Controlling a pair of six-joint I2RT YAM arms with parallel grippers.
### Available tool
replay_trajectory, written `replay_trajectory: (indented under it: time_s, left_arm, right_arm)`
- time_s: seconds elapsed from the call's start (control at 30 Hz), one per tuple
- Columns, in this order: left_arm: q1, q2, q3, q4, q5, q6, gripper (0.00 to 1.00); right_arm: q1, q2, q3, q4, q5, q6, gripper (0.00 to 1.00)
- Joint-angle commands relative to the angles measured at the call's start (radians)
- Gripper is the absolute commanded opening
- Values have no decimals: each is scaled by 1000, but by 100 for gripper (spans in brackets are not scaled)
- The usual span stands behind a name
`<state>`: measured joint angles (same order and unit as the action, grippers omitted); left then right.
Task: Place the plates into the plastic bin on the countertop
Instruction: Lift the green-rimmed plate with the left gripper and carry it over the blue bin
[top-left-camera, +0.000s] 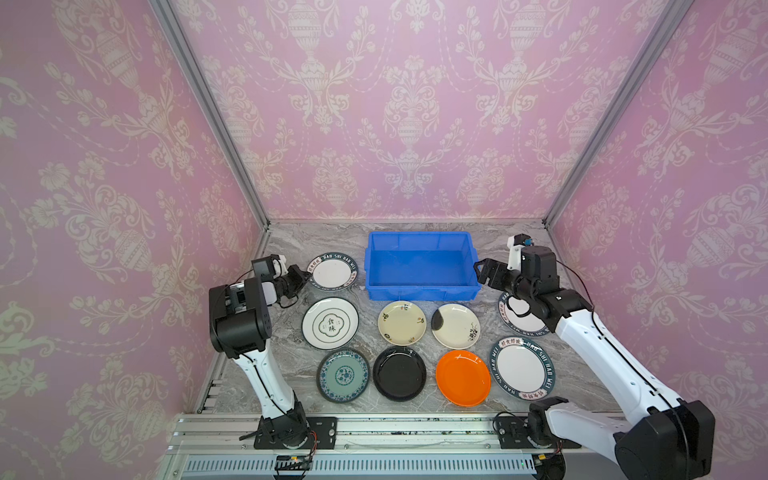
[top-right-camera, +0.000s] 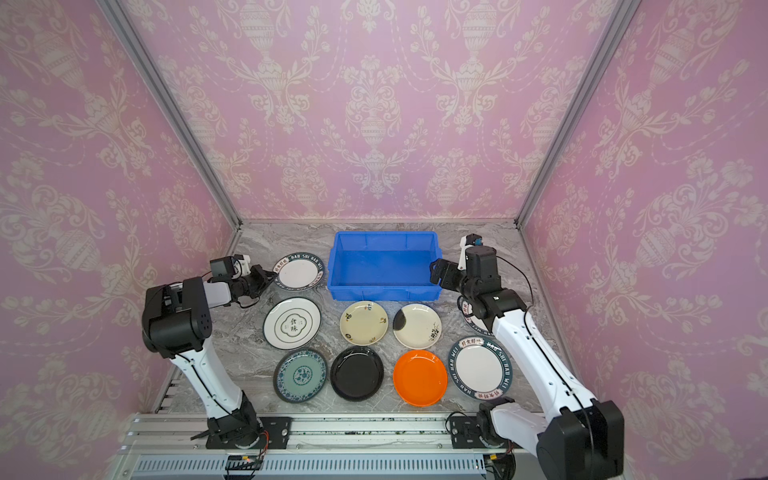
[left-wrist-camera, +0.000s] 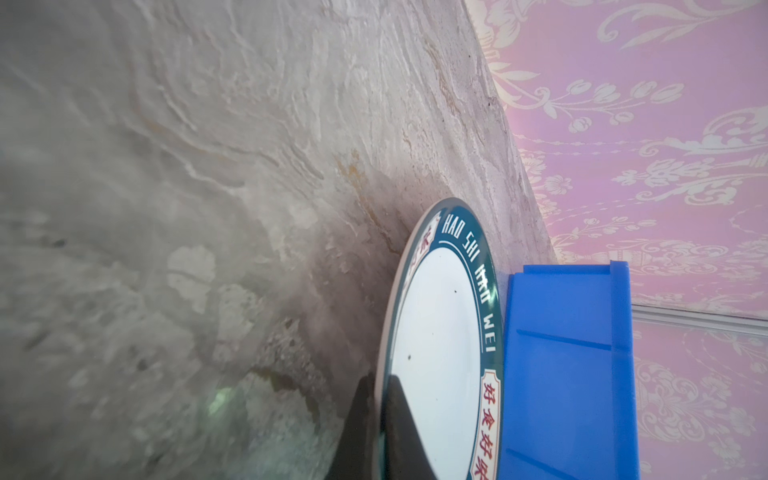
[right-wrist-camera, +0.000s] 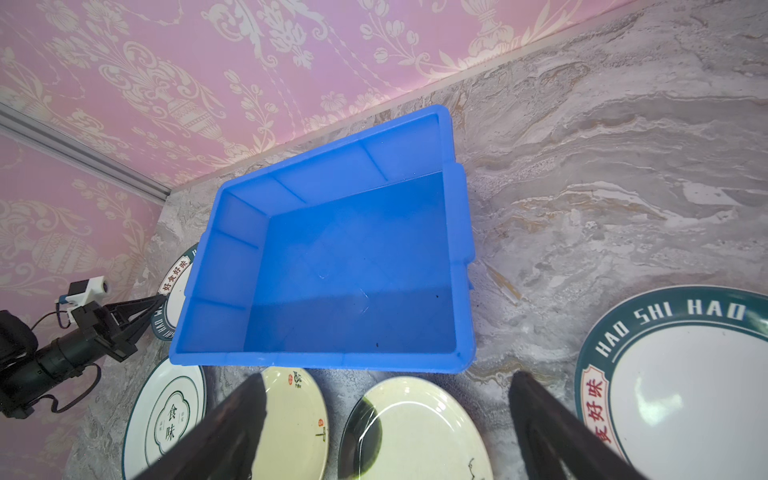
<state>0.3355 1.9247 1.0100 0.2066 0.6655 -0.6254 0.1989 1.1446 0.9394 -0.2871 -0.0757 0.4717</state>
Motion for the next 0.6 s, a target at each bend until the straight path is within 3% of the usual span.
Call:
replay_trajectory:
  time_s: [0.0, 0.13, 0.3, 0.4, 0.57]
  left_arm:
    - [-45, -215, 66, -170, -167, 76, 0]
    - [-159, -340, 269, -460, -389, 209, 0]
    - [-284, -388, 449, -604, -480, 250, 0]
    - [-354, -412, 483, -558, -431, 207, 0]
    - [-457, -338, 522, -408, -249, 40, 0]
  right_arm:
    - [4, -27, 21, -29, 38, -1, 93]
    - [2, -27, 27, -47, 92, 7, 92]
    - [-3, -43, 41, -95, 225, 29, 92]
    - [-22, -73, 32, -106, 265, 49, 92]
    - [-77, -113, 20, -104, 214, 82, 92]
